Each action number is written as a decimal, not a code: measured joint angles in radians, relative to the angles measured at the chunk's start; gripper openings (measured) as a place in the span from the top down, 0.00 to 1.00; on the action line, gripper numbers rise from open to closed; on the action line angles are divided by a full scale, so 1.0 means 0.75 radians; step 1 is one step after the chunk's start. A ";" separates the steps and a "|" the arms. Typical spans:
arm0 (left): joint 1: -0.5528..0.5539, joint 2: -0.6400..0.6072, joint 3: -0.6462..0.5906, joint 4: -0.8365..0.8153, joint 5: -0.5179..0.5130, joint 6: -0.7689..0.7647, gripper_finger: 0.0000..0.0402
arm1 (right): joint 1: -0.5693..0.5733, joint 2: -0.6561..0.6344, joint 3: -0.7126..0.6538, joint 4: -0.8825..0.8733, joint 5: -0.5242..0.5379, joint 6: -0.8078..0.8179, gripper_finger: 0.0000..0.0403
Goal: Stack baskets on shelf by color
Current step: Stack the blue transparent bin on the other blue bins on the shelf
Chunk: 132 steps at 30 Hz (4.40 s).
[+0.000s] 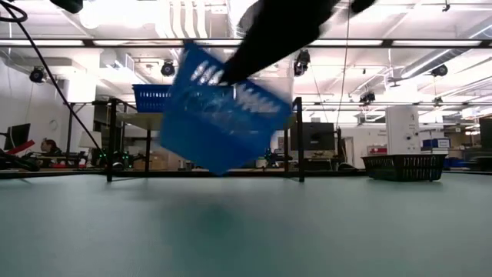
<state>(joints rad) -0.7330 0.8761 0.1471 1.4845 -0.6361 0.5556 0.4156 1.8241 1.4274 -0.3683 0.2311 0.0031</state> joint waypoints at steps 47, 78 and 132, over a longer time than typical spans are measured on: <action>0.294 0.900 1.298 -2.644 0.491 -1.733 1.00 | -0.211 -0.777 -0.663 0.432 -0.202 -0.318 0.77; 0.420 1.200 1.340 -2.656 0.321 -1.648 0.79 | -0.211 -0.832 -0.727 0.428 -0.203 -0.262 0.76; 1.673 0.305 1.456 -3.177 0.707 0.210 1.00 | -0.211 -0.832 -0.727 0.394 -0.209 -0.273 0.80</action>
<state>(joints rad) 0.5220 1.1047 1.2392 -0.8979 -0.1056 0.7128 0.2577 1.2003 0.8822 -0.0727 0.0746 -0.2016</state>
